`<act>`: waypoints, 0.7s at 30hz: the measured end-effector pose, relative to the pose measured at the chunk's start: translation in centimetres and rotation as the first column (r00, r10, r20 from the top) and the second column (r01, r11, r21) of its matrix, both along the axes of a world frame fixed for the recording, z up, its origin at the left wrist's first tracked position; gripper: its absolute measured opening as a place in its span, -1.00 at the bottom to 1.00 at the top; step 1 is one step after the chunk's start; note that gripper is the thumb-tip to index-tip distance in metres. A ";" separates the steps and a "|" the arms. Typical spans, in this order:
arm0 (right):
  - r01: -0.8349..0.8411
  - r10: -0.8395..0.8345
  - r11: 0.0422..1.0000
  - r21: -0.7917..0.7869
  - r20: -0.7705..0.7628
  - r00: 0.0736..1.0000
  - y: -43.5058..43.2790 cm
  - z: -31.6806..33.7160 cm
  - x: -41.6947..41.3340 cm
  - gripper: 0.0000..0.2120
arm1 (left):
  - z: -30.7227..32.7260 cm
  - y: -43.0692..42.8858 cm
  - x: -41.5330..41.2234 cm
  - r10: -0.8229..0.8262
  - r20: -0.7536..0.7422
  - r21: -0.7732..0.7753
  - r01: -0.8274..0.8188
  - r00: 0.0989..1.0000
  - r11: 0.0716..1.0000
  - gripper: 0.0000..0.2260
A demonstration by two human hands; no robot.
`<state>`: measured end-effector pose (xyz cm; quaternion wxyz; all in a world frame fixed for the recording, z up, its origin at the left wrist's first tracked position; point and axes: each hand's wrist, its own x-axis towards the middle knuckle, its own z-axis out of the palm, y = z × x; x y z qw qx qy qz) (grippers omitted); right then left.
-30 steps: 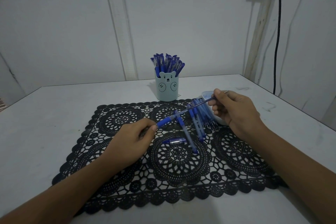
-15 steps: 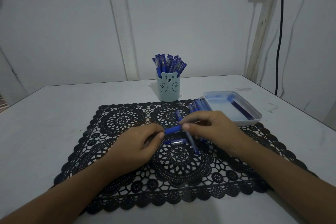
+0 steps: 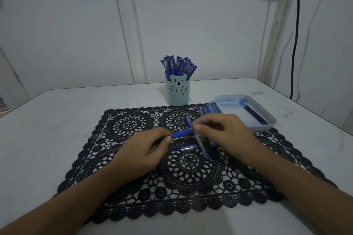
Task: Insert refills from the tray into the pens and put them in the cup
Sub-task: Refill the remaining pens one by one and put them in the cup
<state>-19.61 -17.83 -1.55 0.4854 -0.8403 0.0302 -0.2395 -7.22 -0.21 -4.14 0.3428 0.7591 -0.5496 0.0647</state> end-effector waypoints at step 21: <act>0.080 -0.085 0.980 -0.180 -0.019 0.996 0.0 -0.4 0.0 -0.87 | 0.0 -0.1 0.1 0.067 -0.065 -0.033 -0.070 0.996 0.997 -0.90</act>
